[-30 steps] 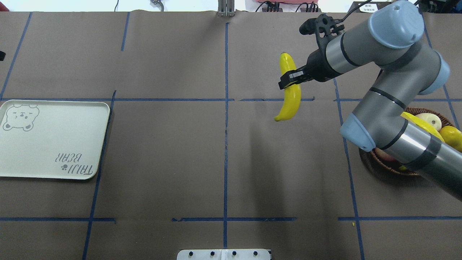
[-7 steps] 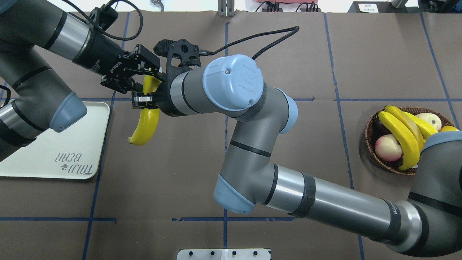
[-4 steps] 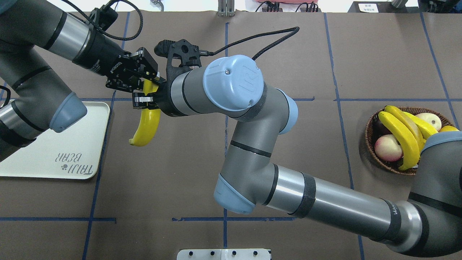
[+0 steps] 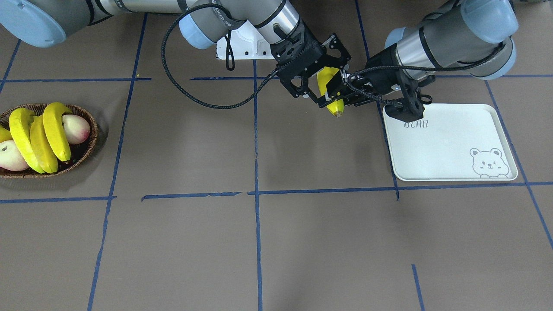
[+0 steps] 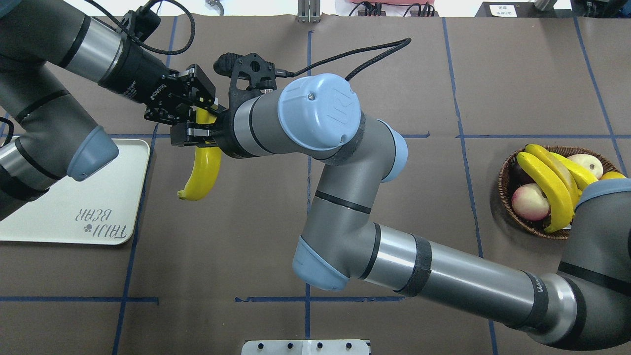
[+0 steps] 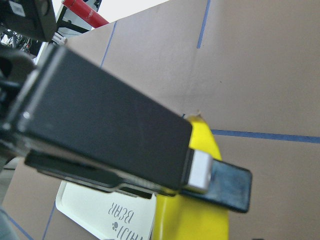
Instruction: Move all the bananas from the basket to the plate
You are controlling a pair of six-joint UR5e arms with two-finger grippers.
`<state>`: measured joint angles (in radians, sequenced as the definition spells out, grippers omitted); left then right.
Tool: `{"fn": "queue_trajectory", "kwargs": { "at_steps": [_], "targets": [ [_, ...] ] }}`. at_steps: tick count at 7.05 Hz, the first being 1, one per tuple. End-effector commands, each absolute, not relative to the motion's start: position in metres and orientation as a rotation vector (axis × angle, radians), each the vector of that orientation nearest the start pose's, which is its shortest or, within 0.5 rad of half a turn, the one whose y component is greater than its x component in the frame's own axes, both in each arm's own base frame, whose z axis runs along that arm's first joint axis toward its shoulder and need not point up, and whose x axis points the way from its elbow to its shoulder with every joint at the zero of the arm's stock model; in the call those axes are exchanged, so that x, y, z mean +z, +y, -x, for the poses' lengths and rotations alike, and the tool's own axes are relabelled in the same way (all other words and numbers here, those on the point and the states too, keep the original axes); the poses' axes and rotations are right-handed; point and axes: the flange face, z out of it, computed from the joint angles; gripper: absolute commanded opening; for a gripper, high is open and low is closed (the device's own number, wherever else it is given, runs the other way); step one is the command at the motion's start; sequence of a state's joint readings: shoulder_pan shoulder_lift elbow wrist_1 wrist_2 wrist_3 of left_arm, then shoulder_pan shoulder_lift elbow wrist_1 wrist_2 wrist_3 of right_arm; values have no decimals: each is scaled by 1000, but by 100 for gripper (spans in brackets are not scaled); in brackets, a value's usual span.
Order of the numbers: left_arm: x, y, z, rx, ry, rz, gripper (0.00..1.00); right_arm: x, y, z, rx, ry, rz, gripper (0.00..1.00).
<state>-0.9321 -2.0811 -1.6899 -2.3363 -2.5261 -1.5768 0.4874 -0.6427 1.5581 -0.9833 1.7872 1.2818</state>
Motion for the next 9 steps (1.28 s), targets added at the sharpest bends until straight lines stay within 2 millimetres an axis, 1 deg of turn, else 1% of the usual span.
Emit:
{"fn": "queue_trajectory", "kwargs": {
  "at_steps": [1, 2, 3, 4, 5, 6, 7, 8, 9],
  "targets": [
    [221, -512, -315, -108, 1456, 138, 0, 9, -424, 539, -2, -1466, -398, 99],
    [237, -513, -314, -133, 1436, 151, 0, 8, -429, 524, -20, -1480, -374, 99],
    [256, -519, -306, -173, 1413, 159, 0, 19, -441, 502, -50, -1479, -330, 99],
    [285, -529, -284, -238, 1384, 163, 0, 48, -452, 475, -58, -1465, -300, 99],
    [326, -535, -249, -325, 1348, 170, 0, 81, -459, 454, -37, -1439, -289, 99],
    [369, -536, -219, -416, 1302, 193, 0, 111, -472, 443, -5, -1390, -269, 99],
    [404, -540, -195, -493, 1257, 219, 0, 124, -486, 438, 33, -1306, -233, 99],
    [441, -538, -176, -556, 1218, 242, 0, 138, -501, 432, 43, -1212, -219, 99],
    [479, -538, -166, -613, 1177, 275, 0, 153, -515, 422, 26, -1119, -212, 100]
  ]
}}
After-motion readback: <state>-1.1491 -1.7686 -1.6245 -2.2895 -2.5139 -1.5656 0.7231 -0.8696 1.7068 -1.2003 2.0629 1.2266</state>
